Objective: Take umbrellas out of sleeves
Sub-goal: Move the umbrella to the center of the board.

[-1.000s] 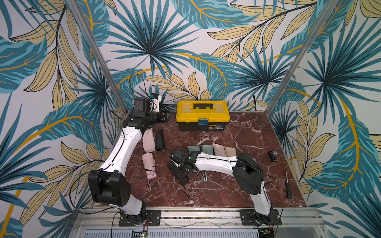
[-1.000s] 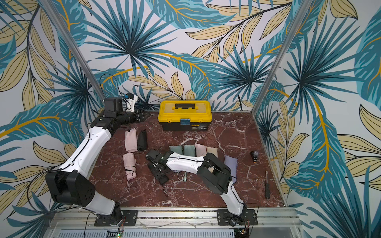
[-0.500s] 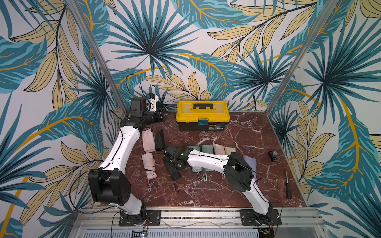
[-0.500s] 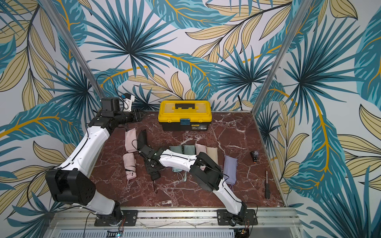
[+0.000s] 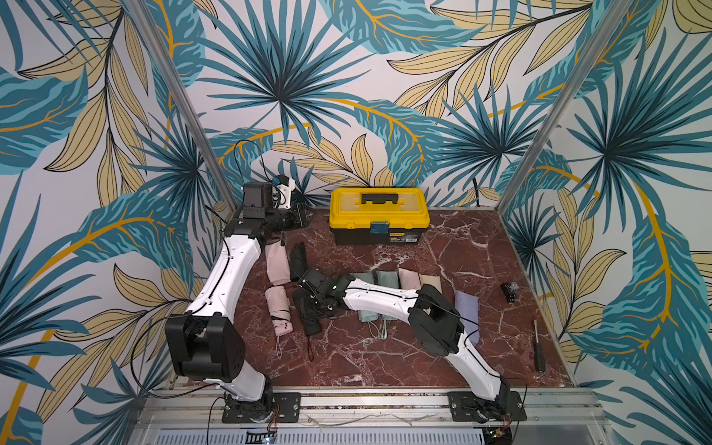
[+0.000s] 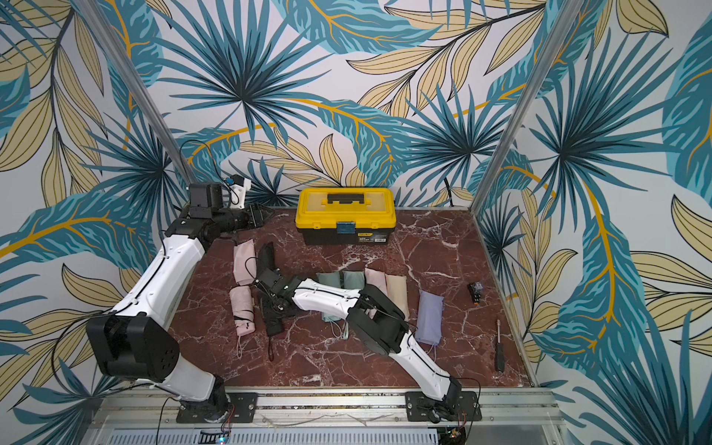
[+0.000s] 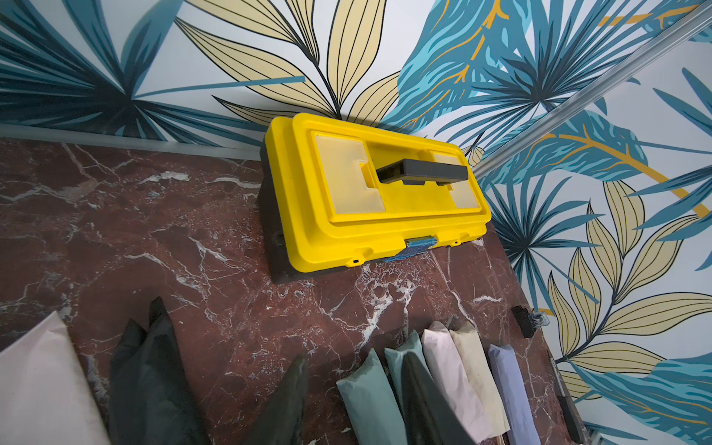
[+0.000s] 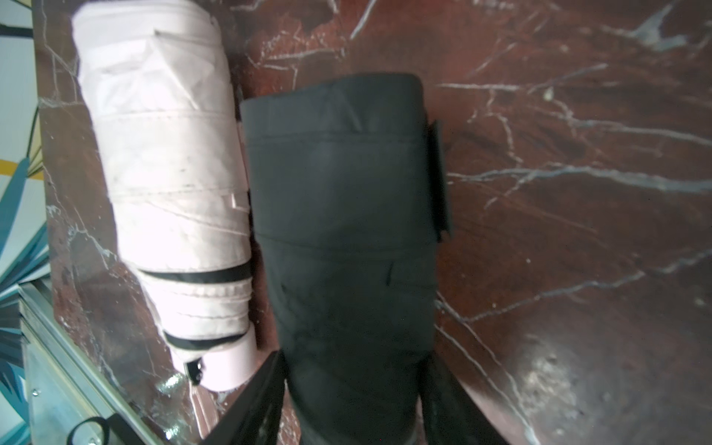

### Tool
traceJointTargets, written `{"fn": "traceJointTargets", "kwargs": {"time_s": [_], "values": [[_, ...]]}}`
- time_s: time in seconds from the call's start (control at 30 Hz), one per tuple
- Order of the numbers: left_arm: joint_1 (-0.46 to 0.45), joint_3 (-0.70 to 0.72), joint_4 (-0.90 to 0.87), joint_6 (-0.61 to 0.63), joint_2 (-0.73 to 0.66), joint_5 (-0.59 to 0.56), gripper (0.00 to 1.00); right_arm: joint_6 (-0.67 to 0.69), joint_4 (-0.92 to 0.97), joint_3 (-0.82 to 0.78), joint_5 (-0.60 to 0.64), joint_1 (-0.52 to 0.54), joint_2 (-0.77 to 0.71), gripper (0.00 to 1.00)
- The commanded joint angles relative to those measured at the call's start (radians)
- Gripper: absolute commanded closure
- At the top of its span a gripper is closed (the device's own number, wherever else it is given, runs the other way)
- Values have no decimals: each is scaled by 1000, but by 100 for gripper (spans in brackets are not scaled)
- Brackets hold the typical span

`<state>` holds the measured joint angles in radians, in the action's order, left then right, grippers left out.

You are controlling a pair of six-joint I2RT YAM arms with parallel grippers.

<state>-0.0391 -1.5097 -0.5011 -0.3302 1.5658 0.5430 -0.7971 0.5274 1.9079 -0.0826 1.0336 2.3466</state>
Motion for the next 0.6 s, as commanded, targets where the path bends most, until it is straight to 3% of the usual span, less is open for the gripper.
{"fn": "traceJointTargets", "kwargs": {"time_s": [0.0, 0.57], "values": [[13, -4, 15, -4, 7, 12, 58, -68, -40, 11, 32, -8, 44, 44], [27, -10, 15, -16, 23, 32, 58, -143, -164, 23, -57, -34, 74, 44]]}}
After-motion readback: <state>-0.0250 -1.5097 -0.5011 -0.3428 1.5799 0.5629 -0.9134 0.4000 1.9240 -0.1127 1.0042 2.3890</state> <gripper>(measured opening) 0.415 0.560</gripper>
